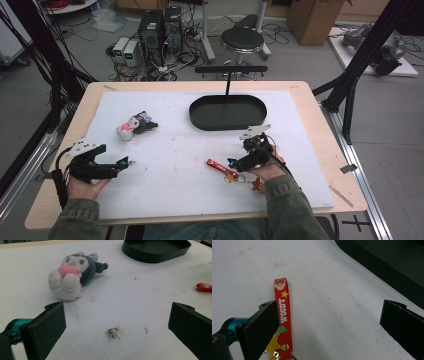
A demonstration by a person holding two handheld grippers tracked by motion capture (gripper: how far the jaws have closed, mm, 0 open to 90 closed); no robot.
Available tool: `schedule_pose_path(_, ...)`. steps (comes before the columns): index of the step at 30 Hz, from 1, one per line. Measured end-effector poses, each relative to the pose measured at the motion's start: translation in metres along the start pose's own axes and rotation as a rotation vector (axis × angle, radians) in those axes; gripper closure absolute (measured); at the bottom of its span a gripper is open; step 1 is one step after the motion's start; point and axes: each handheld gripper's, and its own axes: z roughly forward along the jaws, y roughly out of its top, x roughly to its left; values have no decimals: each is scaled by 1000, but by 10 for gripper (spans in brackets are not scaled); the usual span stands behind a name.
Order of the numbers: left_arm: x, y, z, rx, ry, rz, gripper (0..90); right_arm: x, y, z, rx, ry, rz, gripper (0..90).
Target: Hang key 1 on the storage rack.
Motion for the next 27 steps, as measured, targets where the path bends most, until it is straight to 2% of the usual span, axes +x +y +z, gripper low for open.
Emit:
schedule_pose_path(7,0,0,0,3,1,0,18,9,14,11,33,34,-34,19)
schedule_pose_path(12,0,0,0,-1,1,0,17,14,20,18,61,53,-41,19)
schedule_pose_path(19,0,0,0,5,1,2,17,27,26,36,127,97,-72,19)
schedule_pose_path(25,0,0,2,22,-7,-2,18,35,29,45,158,99,-74,20)
schedule_pose_path(27,0,0,2,24,-7,0,18,40,29,50,183,93,-82,75)
